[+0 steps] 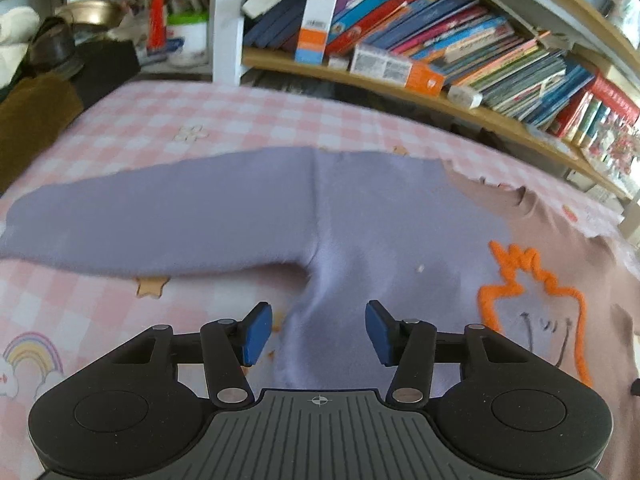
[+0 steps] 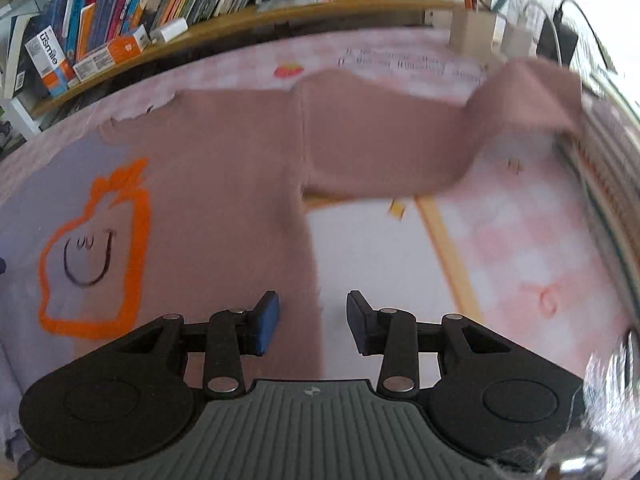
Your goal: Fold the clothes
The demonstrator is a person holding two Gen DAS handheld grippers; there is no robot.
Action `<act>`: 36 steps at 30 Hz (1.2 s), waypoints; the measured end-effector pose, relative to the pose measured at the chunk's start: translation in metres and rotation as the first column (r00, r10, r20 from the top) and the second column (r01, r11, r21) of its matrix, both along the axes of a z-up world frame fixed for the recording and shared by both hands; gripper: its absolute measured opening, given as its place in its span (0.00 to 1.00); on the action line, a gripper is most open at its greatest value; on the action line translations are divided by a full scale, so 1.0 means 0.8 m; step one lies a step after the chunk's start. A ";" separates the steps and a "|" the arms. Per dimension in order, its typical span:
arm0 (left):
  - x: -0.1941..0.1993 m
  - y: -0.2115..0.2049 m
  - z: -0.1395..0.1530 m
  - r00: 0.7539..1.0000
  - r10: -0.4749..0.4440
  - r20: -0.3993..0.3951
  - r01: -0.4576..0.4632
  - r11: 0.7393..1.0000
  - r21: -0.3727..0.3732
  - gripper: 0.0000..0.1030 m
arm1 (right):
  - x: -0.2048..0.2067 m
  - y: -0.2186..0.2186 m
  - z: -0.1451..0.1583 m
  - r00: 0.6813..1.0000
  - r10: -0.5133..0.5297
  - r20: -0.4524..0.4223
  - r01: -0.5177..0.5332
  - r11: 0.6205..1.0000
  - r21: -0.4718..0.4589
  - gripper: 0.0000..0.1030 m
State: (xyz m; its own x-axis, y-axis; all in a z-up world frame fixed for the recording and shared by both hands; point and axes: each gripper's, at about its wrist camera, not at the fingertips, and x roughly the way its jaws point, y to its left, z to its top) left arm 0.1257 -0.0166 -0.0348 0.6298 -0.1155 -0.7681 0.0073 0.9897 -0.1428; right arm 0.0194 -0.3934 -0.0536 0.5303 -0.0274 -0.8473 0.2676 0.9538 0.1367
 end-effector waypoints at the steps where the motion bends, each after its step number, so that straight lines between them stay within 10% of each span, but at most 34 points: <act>1: 0.003 0.002 -0.001 1.000 0.001 0.003 -0.001 1.000 0.000 0.31 | 0.001 0.003 -0.001 1.000 0.006 0.002 -0.006 1.000 -0.001 0.27; 6: 0.019 0.009 -0.006 0.999 0.006 0.036 -0.006 1.000 -0.001 0.08 | 0.023 0.012 -0.003 0.997 0.066 0.037 -0.064 0.997 -0.049 0.09; 16: 0.076 0.021 -0.008 0.997 0.051 0.062 -0.055 0.997 0.054 0.07 | 0.143 0.048 -0.005 0.975 0.214 0.066 -0.192 0.950 -0.246 0.09; 25: 0.073 0.002 -0.008 0.997 -0.018 0.074 0.013 0.998 0.069 0.07 | 0.109 0.041 -0.004 0.989 0.132 0.068 -0.112 0.963 -0.244 0.08; 36: 0.025 -0.016 0.002 0.998 -0.020 0.053 0.014 0.993 0.118 0.36 | 0.070 0.025 0.005 0.991 0.105 0.083 -0.092 0.985 -0.149 0.27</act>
State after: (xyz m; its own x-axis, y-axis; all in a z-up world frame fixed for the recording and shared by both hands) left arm 0.1458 -0.0292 -0.0330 0.6694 -0.0378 -0.7420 0.0291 0.9993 -0.0246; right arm 0.0751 -0.3731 -0.0497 0.6103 -0.0900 -0.7871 0.1646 0.9863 0.0149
